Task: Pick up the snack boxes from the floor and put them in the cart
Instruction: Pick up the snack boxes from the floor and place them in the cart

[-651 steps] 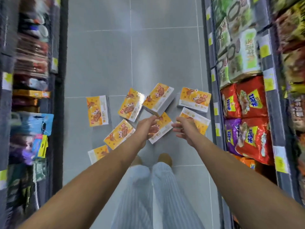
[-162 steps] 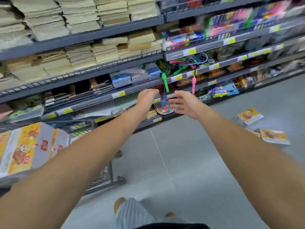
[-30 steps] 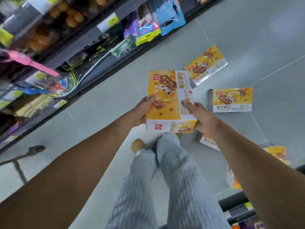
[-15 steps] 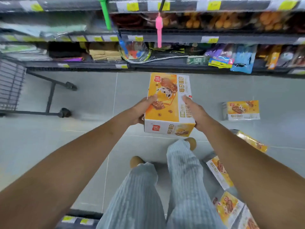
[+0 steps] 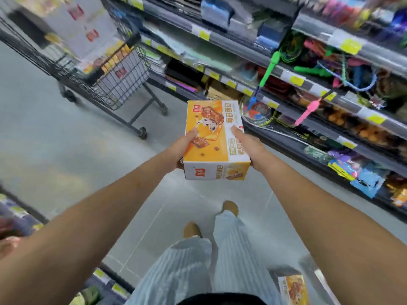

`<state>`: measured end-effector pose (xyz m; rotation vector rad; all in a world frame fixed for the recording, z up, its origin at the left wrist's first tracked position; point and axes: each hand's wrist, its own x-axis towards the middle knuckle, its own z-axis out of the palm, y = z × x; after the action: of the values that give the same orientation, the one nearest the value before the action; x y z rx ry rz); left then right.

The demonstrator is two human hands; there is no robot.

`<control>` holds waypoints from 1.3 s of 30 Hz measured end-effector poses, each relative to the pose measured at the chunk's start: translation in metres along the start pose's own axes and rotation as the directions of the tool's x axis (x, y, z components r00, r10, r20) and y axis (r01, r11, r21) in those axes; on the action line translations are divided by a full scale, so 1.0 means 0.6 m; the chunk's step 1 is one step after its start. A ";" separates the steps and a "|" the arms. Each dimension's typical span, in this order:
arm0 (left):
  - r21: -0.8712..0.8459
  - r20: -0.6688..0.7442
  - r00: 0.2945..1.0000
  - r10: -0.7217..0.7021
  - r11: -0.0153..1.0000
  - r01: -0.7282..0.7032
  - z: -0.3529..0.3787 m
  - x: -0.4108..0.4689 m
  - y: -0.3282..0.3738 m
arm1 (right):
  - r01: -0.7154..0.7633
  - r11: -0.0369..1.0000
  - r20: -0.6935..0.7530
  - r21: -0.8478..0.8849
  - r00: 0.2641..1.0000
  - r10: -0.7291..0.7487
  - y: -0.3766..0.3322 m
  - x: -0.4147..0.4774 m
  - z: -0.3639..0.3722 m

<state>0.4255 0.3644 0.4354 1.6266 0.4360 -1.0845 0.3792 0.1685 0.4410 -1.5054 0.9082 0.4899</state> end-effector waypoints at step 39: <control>-0.443 -0.294 0.954 -0.060 0.893 -0.081 -0.752 0.194 0.438 | -0.143 0.988 0.363 -0.058 0.919 0.154 -0.628 0.358 0.634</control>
<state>0.8731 0.6521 0.4911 1.3691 0.8167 -0.6568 0.8770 0.4592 0.4543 -1.3172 0.7234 0.8690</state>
